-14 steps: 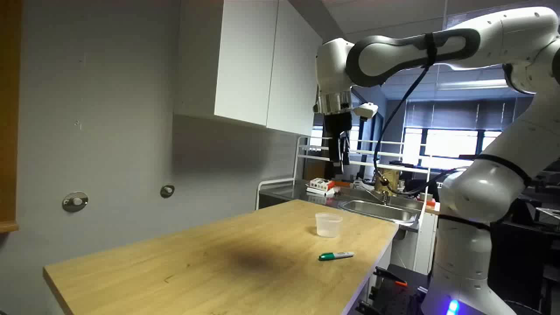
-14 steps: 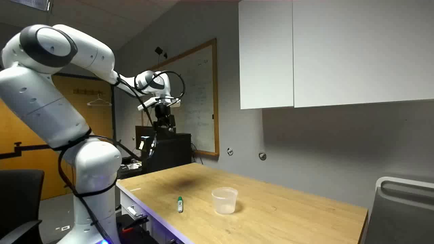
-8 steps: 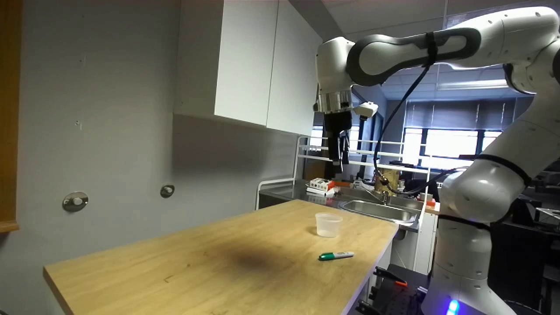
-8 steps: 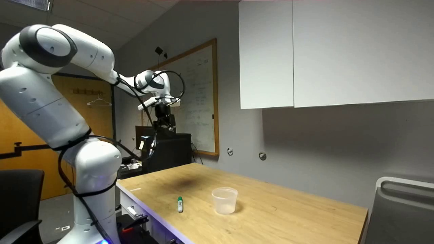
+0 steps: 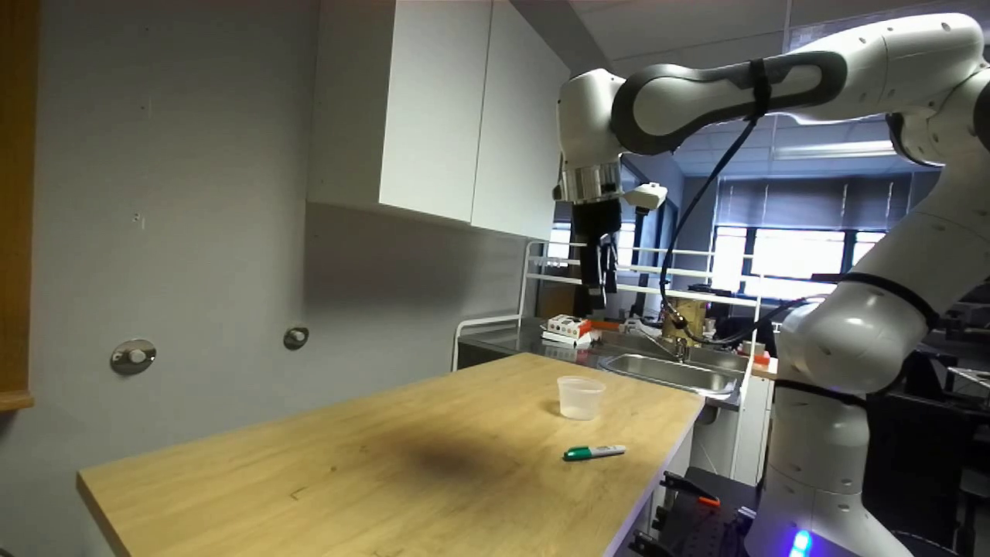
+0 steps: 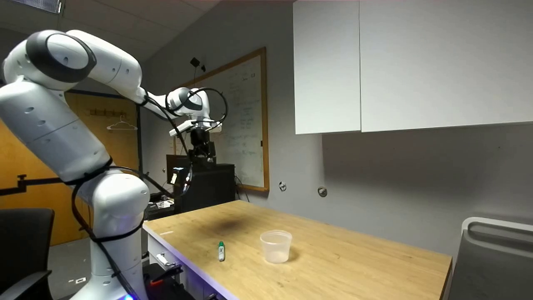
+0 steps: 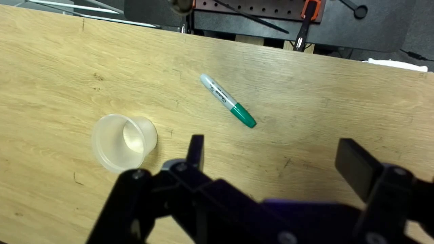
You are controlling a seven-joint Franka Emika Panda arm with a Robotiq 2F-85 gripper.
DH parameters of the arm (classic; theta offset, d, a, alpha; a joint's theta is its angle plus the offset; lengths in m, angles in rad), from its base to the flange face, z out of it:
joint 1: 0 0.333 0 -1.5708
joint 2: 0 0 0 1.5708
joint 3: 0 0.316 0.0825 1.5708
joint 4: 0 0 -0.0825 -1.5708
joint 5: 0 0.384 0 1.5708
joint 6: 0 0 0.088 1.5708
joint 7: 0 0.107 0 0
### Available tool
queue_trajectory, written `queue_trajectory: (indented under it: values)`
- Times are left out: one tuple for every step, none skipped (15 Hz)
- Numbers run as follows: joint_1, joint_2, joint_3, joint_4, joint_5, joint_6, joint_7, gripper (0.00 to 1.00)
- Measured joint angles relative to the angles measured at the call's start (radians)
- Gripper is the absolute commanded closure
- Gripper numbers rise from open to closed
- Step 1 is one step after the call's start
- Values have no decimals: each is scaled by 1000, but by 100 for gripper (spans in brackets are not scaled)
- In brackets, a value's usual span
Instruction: Place the marker in the bowl
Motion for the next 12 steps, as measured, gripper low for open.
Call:
queue_trajectory:
  values:
    - [2, 7, -5, -2, 0, 6, -4, 0]
    - [3, 17, -13, -3, 0, 14, -7, 0]
    - [4, 28, -23, -4, 0, 24, -14, 0]
    - [4, 40, -37, -7, 0, 39, -27, 0]
    - [5, 54, -53, -12, 0, 59, -50, 0]
    - [5, 66, -72, -19, 1, 81, -77, 0]
    - [6, 79, -92, -28, 1, 106, -108, 0]
    - [7, 92, -112, -37, 2, 130, -141, 0]
    - [7, 105, -132, -49, 3, 153, -175, 0]
    - [8, 118, -153, -61, 4, 174, -212, 0]
    - [8, 131, -174, -75, 5, 192, -251, 0]
    - [8, 145, -197, -89, 6, 208, -291, 0]
